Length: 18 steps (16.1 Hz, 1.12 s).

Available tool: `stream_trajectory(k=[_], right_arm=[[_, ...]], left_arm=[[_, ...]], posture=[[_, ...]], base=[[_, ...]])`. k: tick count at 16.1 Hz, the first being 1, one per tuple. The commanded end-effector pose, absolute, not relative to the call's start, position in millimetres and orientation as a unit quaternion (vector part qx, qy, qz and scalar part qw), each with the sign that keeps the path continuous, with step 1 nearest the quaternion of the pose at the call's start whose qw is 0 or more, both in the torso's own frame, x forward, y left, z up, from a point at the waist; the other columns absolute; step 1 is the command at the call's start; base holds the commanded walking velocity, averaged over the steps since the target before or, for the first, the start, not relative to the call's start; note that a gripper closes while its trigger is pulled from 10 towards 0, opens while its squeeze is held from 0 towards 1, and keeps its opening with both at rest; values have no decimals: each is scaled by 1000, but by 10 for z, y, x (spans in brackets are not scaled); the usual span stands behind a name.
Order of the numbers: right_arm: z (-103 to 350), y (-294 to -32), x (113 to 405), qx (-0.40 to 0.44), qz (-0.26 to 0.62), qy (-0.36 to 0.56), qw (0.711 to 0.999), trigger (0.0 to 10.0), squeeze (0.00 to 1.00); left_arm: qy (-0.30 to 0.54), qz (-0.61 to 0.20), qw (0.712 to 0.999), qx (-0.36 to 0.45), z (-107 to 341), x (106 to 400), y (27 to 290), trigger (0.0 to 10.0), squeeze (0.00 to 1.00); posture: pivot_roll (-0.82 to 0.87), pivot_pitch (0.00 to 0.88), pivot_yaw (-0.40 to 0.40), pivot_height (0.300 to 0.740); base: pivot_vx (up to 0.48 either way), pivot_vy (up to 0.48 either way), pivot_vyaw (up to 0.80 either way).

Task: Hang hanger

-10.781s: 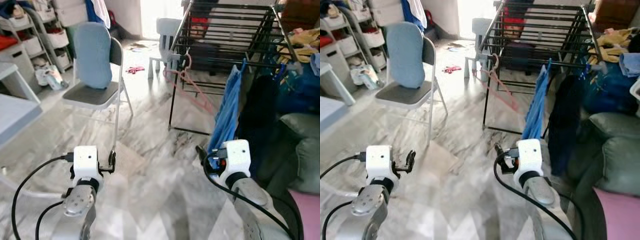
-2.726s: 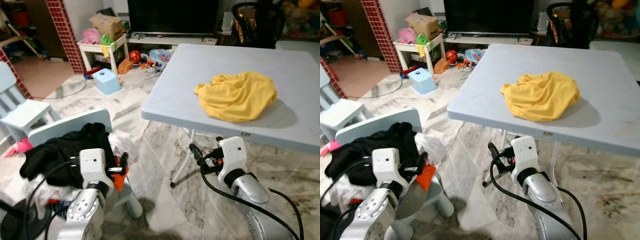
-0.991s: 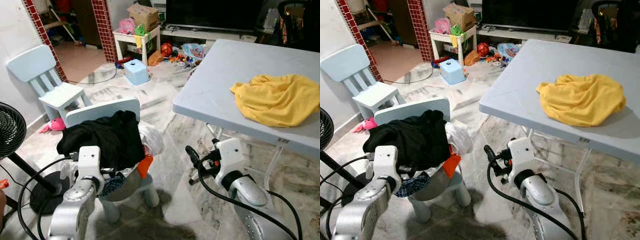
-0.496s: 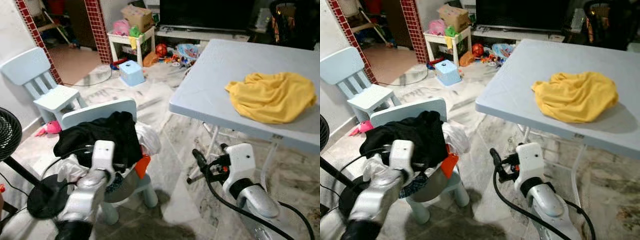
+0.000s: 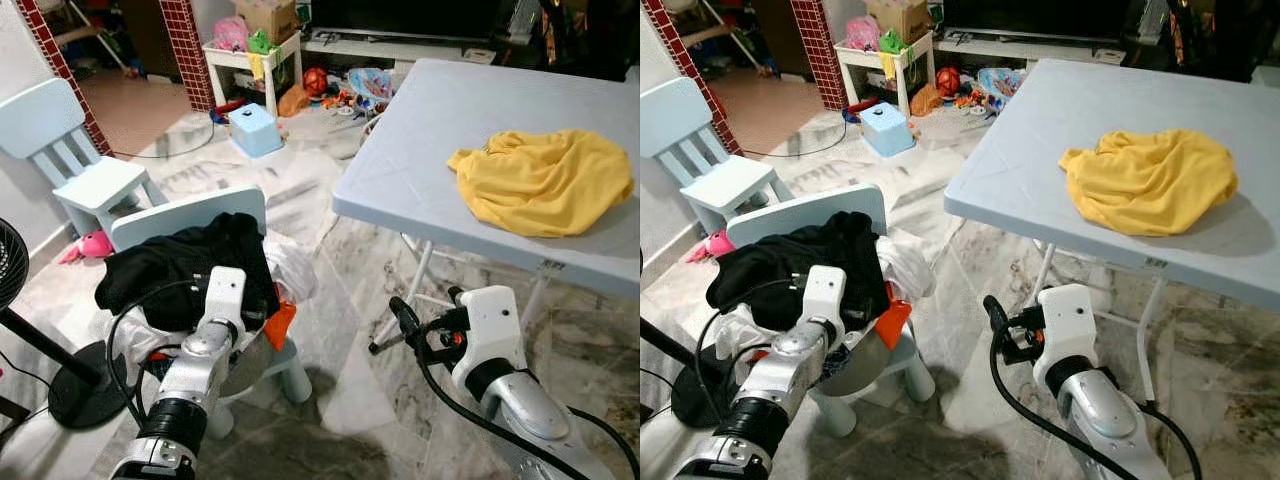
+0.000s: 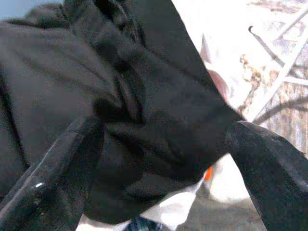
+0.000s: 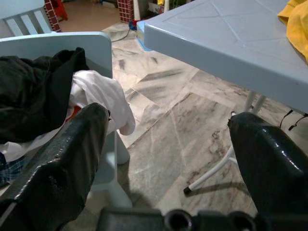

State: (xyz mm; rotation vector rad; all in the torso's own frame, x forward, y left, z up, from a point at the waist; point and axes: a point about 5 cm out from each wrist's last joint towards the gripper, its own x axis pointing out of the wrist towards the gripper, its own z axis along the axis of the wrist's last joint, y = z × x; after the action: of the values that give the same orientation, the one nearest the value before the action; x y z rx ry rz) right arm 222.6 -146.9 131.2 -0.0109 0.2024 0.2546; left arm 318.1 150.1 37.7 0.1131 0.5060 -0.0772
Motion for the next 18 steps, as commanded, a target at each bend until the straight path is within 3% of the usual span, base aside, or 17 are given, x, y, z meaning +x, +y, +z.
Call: stream_trajectory(k=[1,3,6,9,15,18], right_arm=[[1355,-1466,2201,-3,128,98,987,10000,0],[1371,-1470,2219,-4,126,96,987,10000,0],[1427,-1498,2286,3,117,73,990,10000,0],[1497,-1472,2431,41,97,32,994,10000,0],[1481,-1448,2572,52,95,8,994,10000,0],[1439,-1466,2598,59,92,12,994,10000,0]], left_arm=[[253,-52,963,72,347,3189,1481,10000,0],[234,-70,965,92,381,3220,1438,10000,0],[107,-31,989,94,699,3197,1534,10000,0],[-45,18,992,120,1082,2744,1699,10000,0],[-99,40,985,135,1242,2315,1787,10000,0],[-73,17,995,66,1216,2336,1707,10000,0]], posture=[[-207,106,40,740],[-203,97,42,740],[-163,65,43,740],[-104,35,31,740],[-33,0,2,740],[-36,0,4,740]], base=[[0,0,0],[0,0,0],[0,0,0],[0,0,0],[0,0,0],[0,0,0]])
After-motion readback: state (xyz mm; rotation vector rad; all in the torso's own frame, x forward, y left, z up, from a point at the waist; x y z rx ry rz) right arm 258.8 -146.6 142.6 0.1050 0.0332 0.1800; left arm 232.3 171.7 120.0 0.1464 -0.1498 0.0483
